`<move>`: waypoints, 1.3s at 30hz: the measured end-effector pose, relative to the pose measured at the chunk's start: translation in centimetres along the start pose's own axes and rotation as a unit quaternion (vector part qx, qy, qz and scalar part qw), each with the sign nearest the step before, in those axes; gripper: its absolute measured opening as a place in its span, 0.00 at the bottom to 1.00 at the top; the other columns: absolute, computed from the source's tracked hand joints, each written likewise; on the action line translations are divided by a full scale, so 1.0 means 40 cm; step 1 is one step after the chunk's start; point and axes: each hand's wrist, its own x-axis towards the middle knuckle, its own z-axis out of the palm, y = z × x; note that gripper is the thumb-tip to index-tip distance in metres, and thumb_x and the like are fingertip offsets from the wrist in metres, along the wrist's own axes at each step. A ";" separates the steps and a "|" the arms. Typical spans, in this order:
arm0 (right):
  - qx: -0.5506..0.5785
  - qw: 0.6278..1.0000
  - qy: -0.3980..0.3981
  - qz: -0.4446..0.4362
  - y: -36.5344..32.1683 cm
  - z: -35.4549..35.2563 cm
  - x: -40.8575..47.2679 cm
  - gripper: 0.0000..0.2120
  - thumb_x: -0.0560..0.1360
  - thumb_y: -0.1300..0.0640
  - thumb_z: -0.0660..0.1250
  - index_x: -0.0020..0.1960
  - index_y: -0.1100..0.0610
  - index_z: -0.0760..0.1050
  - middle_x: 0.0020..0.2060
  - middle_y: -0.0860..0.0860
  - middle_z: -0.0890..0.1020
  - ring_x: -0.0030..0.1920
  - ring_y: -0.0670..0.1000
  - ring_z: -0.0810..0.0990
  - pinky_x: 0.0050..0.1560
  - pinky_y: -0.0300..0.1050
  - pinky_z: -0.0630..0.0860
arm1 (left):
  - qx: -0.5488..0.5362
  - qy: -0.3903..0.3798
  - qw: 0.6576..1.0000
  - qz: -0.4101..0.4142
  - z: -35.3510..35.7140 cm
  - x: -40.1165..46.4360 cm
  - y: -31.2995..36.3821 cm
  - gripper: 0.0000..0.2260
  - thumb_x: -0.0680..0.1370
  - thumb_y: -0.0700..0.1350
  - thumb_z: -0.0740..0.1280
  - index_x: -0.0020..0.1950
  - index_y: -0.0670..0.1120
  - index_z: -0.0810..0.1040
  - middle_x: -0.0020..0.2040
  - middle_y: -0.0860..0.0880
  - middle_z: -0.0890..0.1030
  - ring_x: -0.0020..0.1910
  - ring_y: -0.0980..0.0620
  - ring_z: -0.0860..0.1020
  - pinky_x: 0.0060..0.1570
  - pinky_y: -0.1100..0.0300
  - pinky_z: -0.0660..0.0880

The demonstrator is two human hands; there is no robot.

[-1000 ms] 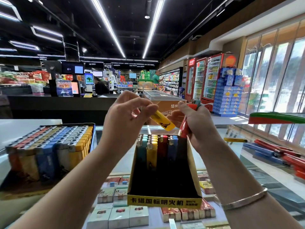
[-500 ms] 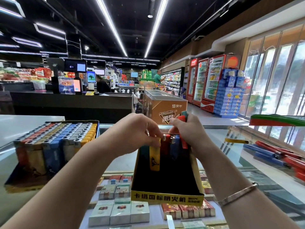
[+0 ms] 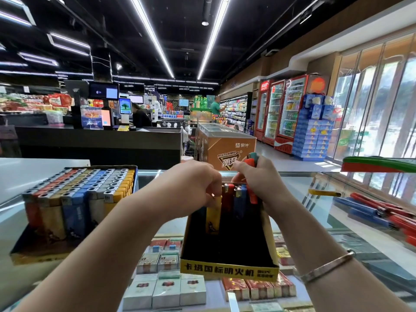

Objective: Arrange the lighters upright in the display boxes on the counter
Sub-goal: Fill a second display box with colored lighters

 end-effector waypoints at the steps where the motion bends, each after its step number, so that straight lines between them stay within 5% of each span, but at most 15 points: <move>1: 0.010 1.000 0.004 -0.004 -0.001 -0.001 -0.002 0.09 0.76 0.51 0.65 0.47 0.57 0.73 0.43 0.60 0.80 0.43 0.55 0.81 0.44 0.49 0.76 | -0.022 -0.007 1.000 -0.010 -0.004 -0.003 -0.004 0.10 0.71 0.45 0.72 0.36 0.58 0.74 0.41 0.59 0.76 0.41 0.61 0.74 0.43 0.64 0.74; 7: 0.142 0.988 0.065 -0.017 -0.030 -0.024 -0.008 0.14 0.72 0.44 0.68 0.40 0.55 0.72 0.29 0.50 0.74 0.27 0.44 0.71 0.27 0.38 0.71 | -0.043 0.055 0.997 -0.029 0.004 -0.009 0.002 0.06 0.71 0.58 0.69 0.38 0.58 0.79 0.35 0.61 0.78 0.36 0.64 0.75 0.39 0.61 0.76; 16: 0.316 0.945 -0.079 -0.036 -0.060 -0.008 -0.035 0.14 0.57 0.50 0.72 0.37 0.57 0.73 0.25 0.47 0.72 0.25 0.43 0.72 0.26 0.37 0.74 | -0.188 0.180 0.965 -0.037 0.050 0.005 0.032 0.12 0.67 0.61 0.69 0.43 0.56 0.75 0.37 0.58 0.80 0.36 0.64 0.78 0.42 0.54 0.79; 23: 0.299 0.945 -0.097 -0.089 -0.055 0.011 -0.042 0.11 0.63 0.50 0.71 0.34 0.56 0.73 0.23 0.48 0.75 0.23 0.45 0.74 0.24 0.36 0.73 | -0.354 0.155 0.922 -0.032 0.056 0.013 0.026 0.14 0.69 0.46 0.74 0.48 0.57 0.71 0.36 0.53 0.82 0.35 0.57 0.81 0.39 0.62 0.77; 29: 0.258 0.962 -0.061 -0.070 -0.053 -0.007 -0.029 0.19 0.64 0.42 0.69 0.36 0.58 0.71 0.21 0.48 0.72 0.20 0.46 0.69 0.21 0.36 0.68 | -0.436 0.148 0.888 -0.002 0.030 0.011 0.030 0.10 0.74 0.42 0.69 0.42 0.58 0.82 0.34 0.45 0.79 0.34 0.52 0.75 0.38 0.62 0.72; 34: 0.294 0.955 -0.024 -0.037 -0.052 -0.024 -0.024 0.20 0.69 0.40 0.64 0.38 0.59 0.71 0.22 0.49 0.71 0.21 0.47 0.68 0.22 0.36 0.68 | -0.514 0.064 0.854 0.041 0.004 -0.003 0.027 0.12 0.63 0.44 0.73 0.45 0.51 0.84 0.39 0.51 0.84 0.38 0.58 0.80 0.40 0.69 0.75; 37: 0.338 0.940 0.046 0.018 -0.043 -0.048 -0.016 0.16 0.77 0.46 0.61 0.40 0.59 0.70 0.23 0.50 0.70 0.21 0.46 0.68 0.20 0.36 0.67 | -0.508 0.096 0.855 0.042 0.004 -0.001 0.021 0.10 0.65 0.44 0.70 0.45 0.50 0.83 0.35 0.51 0.82 0.34 0.57 0.78 0.37 0.68 0.75; 39: 0.348 0.934 0.071 0.050 -0.038 -0.054 -0.012 0.15 0.79 0.49 0.60 0.40 0.59 0.69 0.22 0.50 0.70 0.20 0.46 0.68 0.19 0.35 0.66 | -0.425 0.138 0.894 0.024 0.014 0.003 0.020 0.08 0.67 0.52 0.69 0.44 0.55 0.82 0.35 0.51 0.82 0.33 0.54 0.78 0.35 0.62 0.76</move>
